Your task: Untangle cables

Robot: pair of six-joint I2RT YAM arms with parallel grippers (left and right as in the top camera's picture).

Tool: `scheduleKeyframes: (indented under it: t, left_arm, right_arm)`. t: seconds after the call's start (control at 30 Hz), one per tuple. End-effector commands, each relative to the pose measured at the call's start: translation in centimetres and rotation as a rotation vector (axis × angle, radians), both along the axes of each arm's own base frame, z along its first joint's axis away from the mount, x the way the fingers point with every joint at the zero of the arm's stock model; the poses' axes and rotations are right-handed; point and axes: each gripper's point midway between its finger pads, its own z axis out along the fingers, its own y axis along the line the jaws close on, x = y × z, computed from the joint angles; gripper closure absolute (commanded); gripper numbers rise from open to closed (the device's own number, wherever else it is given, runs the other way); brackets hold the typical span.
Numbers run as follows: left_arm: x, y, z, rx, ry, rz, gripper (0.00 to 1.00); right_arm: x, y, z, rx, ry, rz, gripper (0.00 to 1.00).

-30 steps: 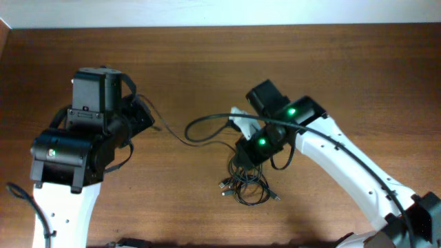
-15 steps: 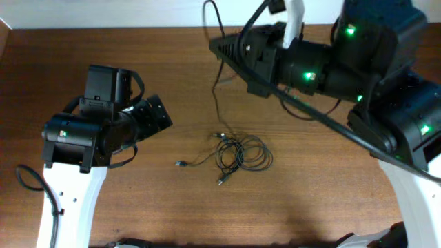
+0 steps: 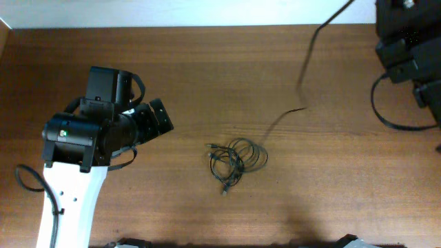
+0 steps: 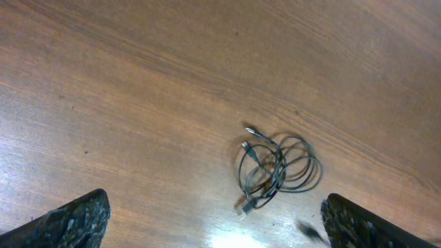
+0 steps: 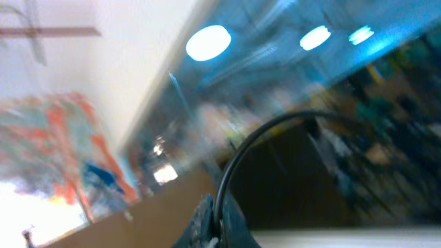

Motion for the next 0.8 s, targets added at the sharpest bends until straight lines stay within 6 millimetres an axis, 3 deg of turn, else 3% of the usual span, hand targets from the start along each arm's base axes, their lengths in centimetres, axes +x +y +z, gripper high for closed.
scheduleKeyframes:
  t: [0.0, 0.13, 0.23, 0.3, 0.43, 0.5, 0.63, 0.77]
  left_arm:
    - [-0.1, 0.1, 0.0, 0.002, 0.002, -0.011, 0.0]
    - [-0.2, -1.9, 0.3, -0.047, -0.014, -0.171, 0.01]
    - [-0.3, -2.6, 0.4, -0.066, -0.017, -0.227, 0.01]
    - [-0.6, -4.2, 0.7, -0.105, -0.033, -0.331, 0.01]
    - [-0.9, -6.1, 1.0, -0.136, -0.048, -0.401, 0.01]
    - [-1.0, -8.1, 1.2, -0.152, -0.064, -0.471, 0.01]
    - [-1.3, -12.4, 0.5, -0.16, -0.062, -0.612, 0.01]
    - [-0.4, -16.3, -0.4, -0.179, -0.076, -0.707, 0.0]
  right_arm:
    - [4.5, 2.4, -5.5, -0.167, 0.157, -0.059, 0.96]
    - [7.9, 6.8, -17.5, -0.473, 0.484, 0.049, 0.96]
    - [9.3, 7.6, -23.3, -0.585, 0.661, 0.058, 0.96]
    - [9.9, 6.5, -25.7, -0.638, 0.746, -0.012, 0.96]
    - [9.9, 3.6, -28.0, -0.709, 0.839, -0.152, 0.96]
    - [10.0, 3.4, -28.0, -0.697, 0.848, -0.164, 0.96]
    - [11.7, 0.4, -28.0, -0.513, 0.966, -0.267, 0.96]
    - [11.9, -2.1, -29.4, -0.392, 1.117, -0.218, 0.96]
